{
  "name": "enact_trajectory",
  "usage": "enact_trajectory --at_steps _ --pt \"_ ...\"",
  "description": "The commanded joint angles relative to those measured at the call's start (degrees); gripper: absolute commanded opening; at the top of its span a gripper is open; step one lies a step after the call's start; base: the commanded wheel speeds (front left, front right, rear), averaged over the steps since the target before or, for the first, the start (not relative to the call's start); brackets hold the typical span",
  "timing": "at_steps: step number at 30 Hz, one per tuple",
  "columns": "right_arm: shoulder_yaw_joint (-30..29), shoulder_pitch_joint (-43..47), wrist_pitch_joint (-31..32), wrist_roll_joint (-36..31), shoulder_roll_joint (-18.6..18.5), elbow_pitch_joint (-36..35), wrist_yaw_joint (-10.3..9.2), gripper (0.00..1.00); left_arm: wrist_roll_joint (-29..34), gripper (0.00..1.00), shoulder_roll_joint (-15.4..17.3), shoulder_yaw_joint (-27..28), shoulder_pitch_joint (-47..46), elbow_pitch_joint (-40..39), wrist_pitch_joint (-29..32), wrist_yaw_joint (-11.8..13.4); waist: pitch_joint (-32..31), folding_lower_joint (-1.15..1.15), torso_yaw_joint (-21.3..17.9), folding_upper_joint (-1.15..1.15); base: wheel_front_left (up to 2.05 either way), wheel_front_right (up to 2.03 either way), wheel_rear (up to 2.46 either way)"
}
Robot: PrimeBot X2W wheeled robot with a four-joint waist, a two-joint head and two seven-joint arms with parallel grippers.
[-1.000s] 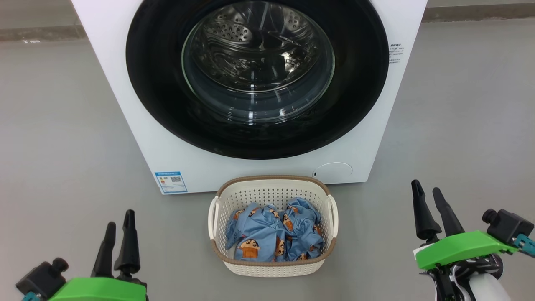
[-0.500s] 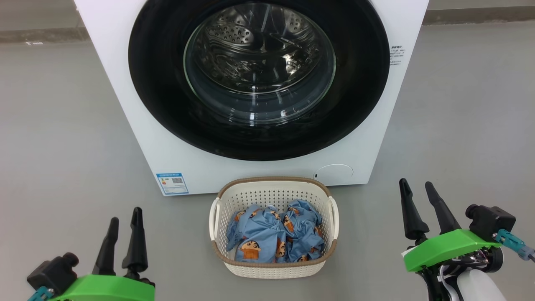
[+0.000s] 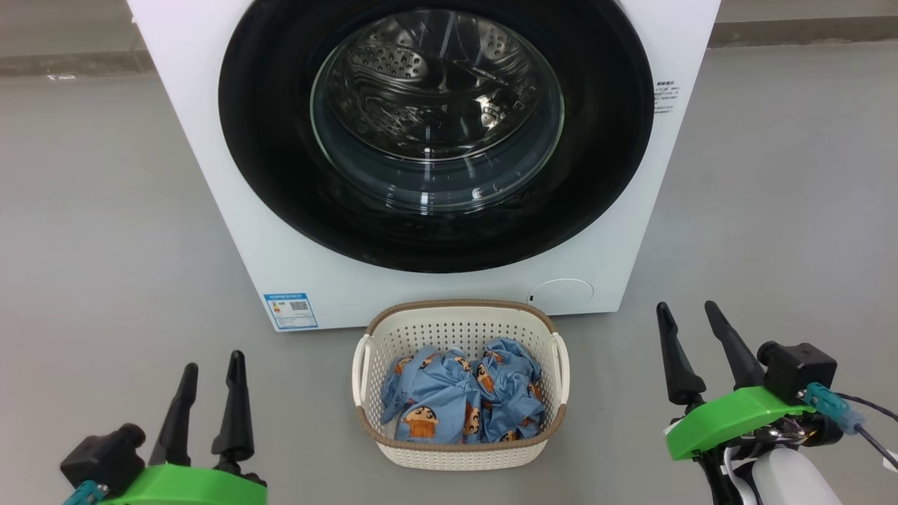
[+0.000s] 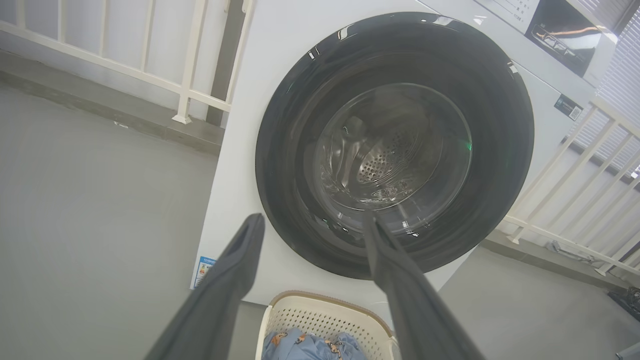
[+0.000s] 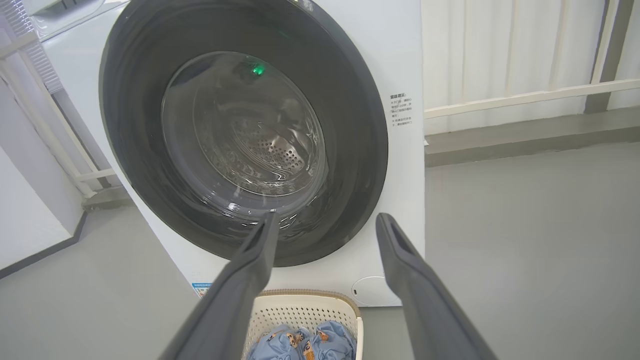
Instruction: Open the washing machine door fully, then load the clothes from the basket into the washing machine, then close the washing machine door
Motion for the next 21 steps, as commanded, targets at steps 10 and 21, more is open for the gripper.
enact_trajectory --at_steps 10,21 --pt "2.55 -3.59 -2.51 -7.52 -0.54 0.47 0.26 1.00 6.24 1.00 1.81 0.85 -3.60 -0.09 -2.33 0.15 -0.07 0.00 -0.06 0.00 0.00 0.00 0.00" --pt "2.67 -3.79 -3.01 -9.12 -0.56 0.79 0.26 1.00 7.27 1.00 2.02 0.85 -4.07 0.18 -2.82 -0.03 0.24 0.00 0.05 0.00 0.00 0.00 0.00"
